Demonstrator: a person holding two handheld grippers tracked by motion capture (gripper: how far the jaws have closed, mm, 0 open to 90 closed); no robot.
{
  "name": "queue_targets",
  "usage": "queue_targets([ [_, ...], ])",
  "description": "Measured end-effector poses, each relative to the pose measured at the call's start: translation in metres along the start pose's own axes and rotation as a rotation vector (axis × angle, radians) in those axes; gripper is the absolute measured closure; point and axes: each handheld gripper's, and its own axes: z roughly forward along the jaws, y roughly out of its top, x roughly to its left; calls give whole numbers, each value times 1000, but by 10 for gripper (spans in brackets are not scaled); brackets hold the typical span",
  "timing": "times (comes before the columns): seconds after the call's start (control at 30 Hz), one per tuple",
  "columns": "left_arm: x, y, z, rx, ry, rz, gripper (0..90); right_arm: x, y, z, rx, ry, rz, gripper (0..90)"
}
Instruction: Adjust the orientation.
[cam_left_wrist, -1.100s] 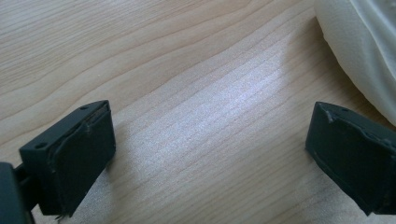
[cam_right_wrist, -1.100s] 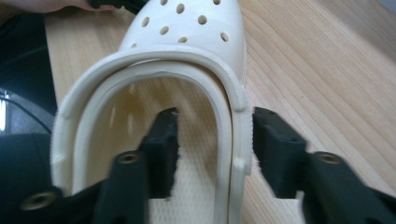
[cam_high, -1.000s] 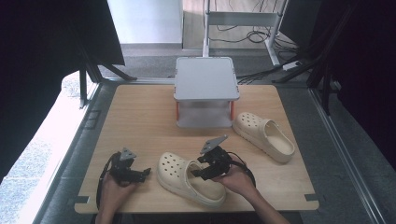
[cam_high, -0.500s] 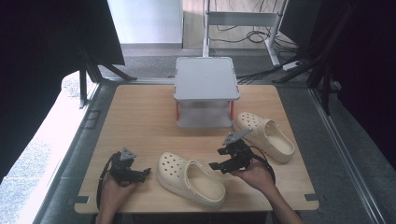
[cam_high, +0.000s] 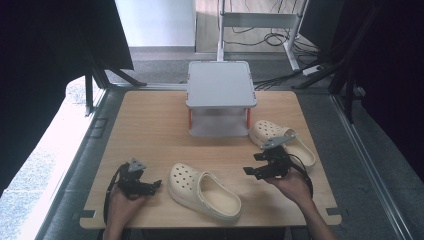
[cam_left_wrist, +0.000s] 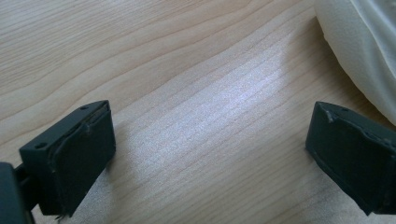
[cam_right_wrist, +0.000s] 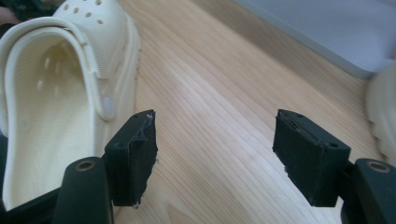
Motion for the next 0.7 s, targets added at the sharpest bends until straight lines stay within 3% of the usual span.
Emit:
queue_targets([
  [0.27,0,0,0,0,0,0,13,-19,-12,-21,-5,-62,55,280],
  [0.5,0,0,0,-1,0,-1,13,-41,-23,-46,-26,-133,141,266],
  [0.57,0,0,0,0,0,-1,13,-44,-24,-49,-25,-145,145,267],
  [0.7,0,0,0,1,0,1,13,-61,-25,-57,-14,-217,126,301],
])
